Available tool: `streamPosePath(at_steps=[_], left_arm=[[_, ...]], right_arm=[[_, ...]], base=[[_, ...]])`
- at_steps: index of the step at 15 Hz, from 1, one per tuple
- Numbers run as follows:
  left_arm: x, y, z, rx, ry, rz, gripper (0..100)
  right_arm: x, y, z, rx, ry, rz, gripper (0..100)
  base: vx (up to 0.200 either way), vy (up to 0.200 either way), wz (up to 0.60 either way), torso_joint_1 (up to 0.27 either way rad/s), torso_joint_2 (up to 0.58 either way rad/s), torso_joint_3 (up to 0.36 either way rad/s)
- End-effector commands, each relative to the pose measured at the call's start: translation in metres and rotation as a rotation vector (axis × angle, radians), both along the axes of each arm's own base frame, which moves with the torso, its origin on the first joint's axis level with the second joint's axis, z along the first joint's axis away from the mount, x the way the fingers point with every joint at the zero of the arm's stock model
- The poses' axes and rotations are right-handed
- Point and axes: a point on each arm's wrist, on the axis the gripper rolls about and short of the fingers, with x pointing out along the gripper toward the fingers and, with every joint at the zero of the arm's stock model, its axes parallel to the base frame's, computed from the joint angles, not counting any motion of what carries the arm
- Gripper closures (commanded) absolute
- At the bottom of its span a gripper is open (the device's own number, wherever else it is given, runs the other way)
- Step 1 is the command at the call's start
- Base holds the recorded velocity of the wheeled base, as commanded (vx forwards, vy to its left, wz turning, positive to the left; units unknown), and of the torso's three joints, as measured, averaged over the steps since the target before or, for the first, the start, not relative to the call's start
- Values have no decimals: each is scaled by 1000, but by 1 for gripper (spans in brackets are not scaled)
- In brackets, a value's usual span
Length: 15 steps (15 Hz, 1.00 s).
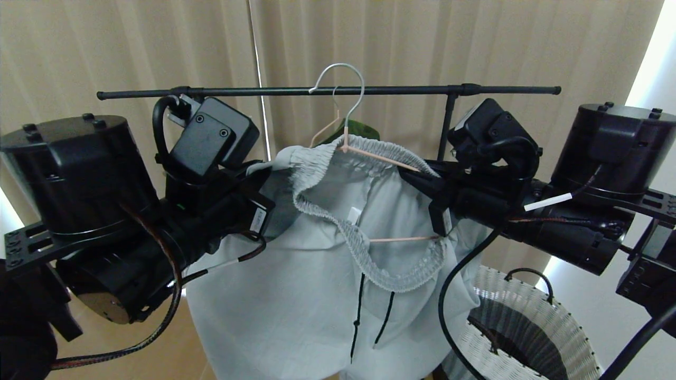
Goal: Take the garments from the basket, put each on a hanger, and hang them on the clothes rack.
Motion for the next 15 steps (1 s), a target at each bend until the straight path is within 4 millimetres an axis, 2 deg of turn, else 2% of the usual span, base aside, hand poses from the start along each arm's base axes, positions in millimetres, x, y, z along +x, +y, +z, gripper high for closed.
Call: streamPosePath(at_steps=[1,3,4,7,8,10,12,15], left_arm=[[-1,0,1,-1,-2,-2,100],[-4,-5,1,-5,0,-27,100],[-8,-8,1,-13,-1,-45,0],[-23,-6,4,-24,-9,-79,0],[-34,4,-2,-23,1,-89,0],[-62,28,-14,-24,20,-193,0],[-67,35,-19,-23,28,-202,0],[-65,43,-34,8,72,-169,0]], right_arm=[[-1,0,-1,-3,2,0,100],[-6,2,3,5,-7,17,100],[-7,2,4,7,-11,17,100],[-12,-3,8,17,-21,14,100],[-17,-10,7,18,-24,5,100],[-23,-38,9,31,-41,-64,100],[-20,-53,10,35,-48,-115,100],[-21,-61,14,47,-64,-139,100]], base=[[0,0,0,0,0,0],[0,0,0,0,0,0],[0,0,0,0,0,0],[0,0,0,0,0,0],[0,0,0,0,0,0],[0,0,0,0,0,0],[0,0,0,0,0,0],[0,0,0,0,0,0]])
